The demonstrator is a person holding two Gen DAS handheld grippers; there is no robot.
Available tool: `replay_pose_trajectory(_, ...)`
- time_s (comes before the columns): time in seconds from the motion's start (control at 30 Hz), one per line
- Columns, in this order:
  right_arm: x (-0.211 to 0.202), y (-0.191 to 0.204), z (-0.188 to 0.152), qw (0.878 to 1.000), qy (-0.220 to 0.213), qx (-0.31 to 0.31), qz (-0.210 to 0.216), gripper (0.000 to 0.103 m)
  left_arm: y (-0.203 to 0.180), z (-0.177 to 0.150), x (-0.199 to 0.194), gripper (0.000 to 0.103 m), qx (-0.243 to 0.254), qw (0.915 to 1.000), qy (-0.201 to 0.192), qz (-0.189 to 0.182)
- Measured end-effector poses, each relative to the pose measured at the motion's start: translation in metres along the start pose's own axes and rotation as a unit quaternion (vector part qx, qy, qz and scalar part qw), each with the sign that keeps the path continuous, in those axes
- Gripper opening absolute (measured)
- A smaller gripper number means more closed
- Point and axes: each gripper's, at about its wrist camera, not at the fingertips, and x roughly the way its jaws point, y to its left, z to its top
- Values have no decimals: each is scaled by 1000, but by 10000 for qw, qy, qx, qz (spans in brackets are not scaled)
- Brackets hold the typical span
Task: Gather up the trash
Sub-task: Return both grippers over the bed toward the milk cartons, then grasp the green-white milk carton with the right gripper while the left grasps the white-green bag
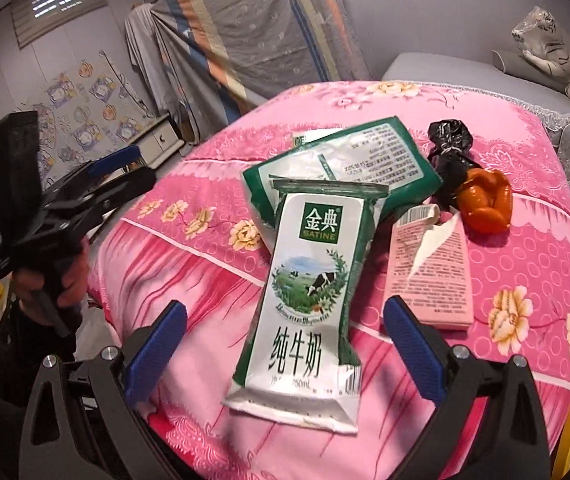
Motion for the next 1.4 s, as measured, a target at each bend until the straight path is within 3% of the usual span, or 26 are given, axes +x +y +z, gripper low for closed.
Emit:
replay_pose_trajectory(0.43, 52, 2, 15, 9968, 636, -42, -480, 93, 18, -12, 27, 95, -216, 9978, 623, -96)
replay_pose_trajectory(0.5, 56, -2, 16, 9966, 695, 4, -443, 88, 20, -12, 28, 95, -265, 9970, 693, -226)
replay_pose_trajectory(0.57, 59, -5, 16, 9963, 744, 59, -421, 68, 18, -11, 29, 95, -226, 9967, 734, -254)
replay_pose_trajectory(0.63, 60, -8, 15, 9962, 764, 114, -412, 60, 15, -10, 30, 95, -107, 9968, 757, -217)
replay_pose_trajectory(0.8, 44, -13, 12, 9983, 506, 200, -224, 58, 1, -7, 34, 95, 226, 9957, 833, -339)
replay_pose_trajectory(1.03, -19, -44, 9, 9976, -304, 624, -7, 58, -30, 9, 49, 95, 936, 9882, 846, -864)
replay_pose_trajectory(1.2, -52, -72, -2, 9923, -684, 1022, -126, 58, -59, 25, 65, 95, 1599, 9761, 836, -1213)
replay_pose_trajectory(1.4, -69, -96, -13, 9870, -893, 1328, -173, 58, -82, 29, 99, 95, 1975, 9617, 1265, -1420)
